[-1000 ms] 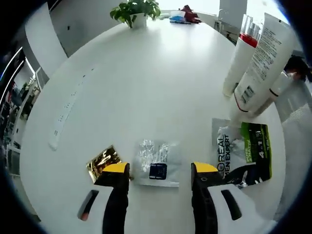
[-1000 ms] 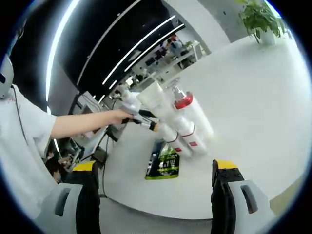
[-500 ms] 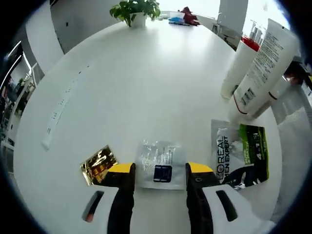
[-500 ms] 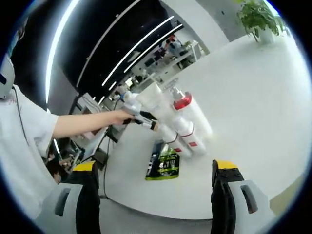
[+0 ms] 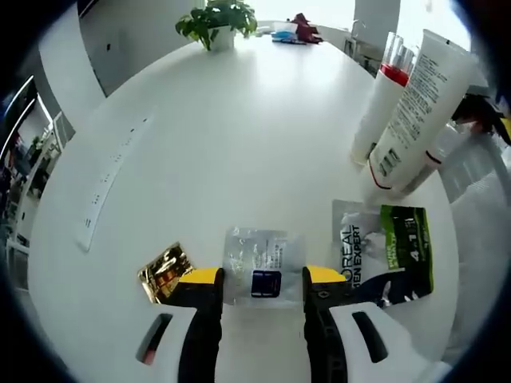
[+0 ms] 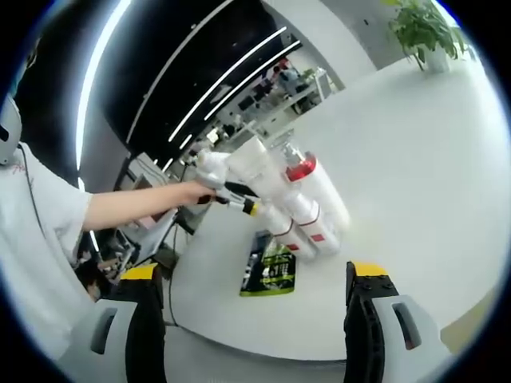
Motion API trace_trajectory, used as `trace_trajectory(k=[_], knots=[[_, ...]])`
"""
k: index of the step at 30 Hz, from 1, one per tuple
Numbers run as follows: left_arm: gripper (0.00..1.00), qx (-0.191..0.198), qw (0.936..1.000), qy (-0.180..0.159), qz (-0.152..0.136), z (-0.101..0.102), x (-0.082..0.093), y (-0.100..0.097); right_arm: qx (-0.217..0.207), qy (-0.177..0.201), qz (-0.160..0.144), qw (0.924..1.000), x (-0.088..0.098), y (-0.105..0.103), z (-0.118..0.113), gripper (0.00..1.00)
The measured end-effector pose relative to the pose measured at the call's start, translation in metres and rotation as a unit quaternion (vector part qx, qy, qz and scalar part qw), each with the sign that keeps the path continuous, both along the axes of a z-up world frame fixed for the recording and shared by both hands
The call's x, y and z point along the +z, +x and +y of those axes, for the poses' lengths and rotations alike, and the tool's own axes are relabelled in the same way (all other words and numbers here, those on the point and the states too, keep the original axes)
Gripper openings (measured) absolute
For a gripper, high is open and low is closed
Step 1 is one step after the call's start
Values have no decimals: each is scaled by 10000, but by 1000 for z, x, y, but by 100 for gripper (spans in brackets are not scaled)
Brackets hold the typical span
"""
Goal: Arrange the skincare products in the storage area until every visible bottle or jar stands upright without overlapping.
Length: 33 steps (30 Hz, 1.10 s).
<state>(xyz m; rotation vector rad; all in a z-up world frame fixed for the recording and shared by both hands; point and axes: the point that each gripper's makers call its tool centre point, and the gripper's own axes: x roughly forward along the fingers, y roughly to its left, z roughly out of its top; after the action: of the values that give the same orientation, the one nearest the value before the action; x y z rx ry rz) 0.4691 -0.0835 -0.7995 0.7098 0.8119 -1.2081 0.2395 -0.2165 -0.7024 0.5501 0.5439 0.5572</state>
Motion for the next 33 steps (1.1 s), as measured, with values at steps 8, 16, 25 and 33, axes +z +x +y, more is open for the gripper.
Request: trace_trajectory(k=[8, 16, 25, 33], knots=[[37, -118, 9993, -244, -267, -4, 29, -26, 271, 7, -6, 9996, 2, -4, 10, 91], [37, -116, 9983, -338, -462, 3, 48, -50, 369, 91, -98, 9992, 7, -5, 14, 89], [37, -35, 9966, -425, -705, 6, 68, -78, 750, 103, -156, 9970, 11, -13, 28, 80], [38, 15, 9953, -549, -802, 6, 84, -115, 958, 104, -157, 9952, 11, -17, 32, 75]])
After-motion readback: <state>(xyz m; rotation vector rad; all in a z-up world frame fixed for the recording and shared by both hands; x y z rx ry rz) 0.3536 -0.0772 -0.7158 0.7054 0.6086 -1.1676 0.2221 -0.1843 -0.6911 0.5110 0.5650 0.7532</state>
